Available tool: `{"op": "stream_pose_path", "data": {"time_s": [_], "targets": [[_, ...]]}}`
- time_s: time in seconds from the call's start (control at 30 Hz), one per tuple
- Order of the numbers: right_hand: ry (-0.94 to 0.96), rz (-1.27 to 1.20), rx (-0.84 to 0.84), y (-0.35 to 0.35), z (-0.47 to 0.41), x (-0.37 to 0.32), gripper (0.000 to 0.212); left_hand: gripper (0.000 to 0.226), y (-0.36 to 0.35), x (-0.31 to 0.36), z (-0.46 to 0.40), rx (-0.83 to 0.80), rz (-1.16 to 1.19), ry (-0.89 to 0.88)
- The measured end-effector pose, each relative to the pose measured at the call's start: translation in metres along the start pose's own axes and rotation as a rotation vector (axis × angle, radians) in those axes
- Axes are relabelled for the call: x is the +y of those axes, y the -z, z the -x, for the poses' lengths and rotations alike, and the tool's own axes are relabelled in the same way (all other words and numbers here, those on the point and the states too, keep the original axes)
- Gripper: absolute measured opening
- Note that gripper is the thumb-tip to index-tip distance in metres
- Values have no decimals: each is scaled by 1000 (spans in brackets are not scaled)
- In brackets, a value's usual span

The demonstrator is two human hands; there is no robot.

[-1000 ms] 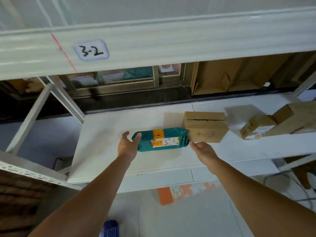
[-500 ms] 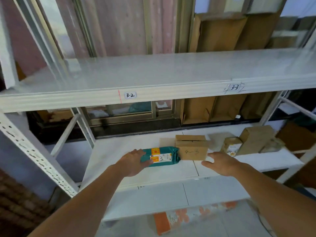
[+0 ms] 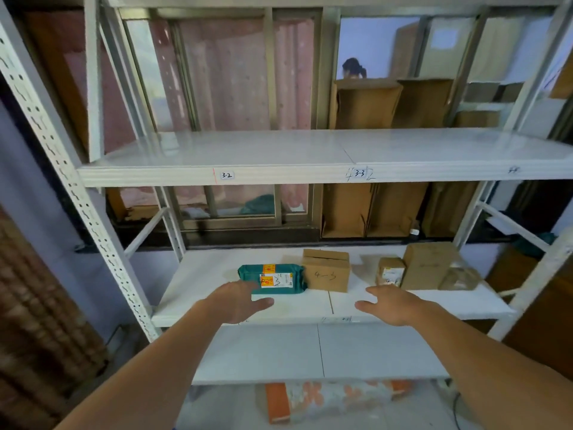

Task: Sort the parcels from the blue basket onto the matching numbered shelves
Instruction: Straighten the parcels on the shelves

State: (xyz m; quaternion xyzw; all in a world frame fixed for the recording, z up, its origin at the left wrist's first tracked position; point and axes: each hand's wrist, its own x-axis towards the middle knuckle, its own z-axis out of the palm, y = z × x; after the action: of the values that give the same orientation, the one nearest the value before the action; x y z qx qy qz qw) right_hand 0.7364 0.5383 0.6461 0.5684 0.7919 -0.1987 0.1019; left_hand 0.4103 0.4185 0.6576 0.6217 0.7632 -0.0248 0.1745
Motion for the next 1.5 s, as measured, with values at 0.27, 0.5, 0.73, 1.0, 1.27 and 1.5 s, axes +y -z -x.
{"op": "stream_pose_path", "data": {"time_s": [0.27, 0.5, 0.73, 1.0, 1.27, 1.5], "targets": [[15, 104, -33, -5, 31, 15, 84, 82, -9, 11, 42, -5, 22, 93], [157, 161, -80, -34, 20, -45, 84, 93, -38, -44, 91, -7, 170, 232], [463, 280, -186, -98, 19, -197, 85, 74, -73, -137, 187, 60, 299, 466], [751, 393, -321, -176, 52, -377, 75, 83, -124, -257, 304, 48, 384, 765], [881, 472, -369, -235, 53, -490, 86, 88, -175, -338, 377, 11, 486, 960], [945, 550, -413, -267, 35, -550, 76, 87, -195, -386, 378, -15, 538, 1014]]}}
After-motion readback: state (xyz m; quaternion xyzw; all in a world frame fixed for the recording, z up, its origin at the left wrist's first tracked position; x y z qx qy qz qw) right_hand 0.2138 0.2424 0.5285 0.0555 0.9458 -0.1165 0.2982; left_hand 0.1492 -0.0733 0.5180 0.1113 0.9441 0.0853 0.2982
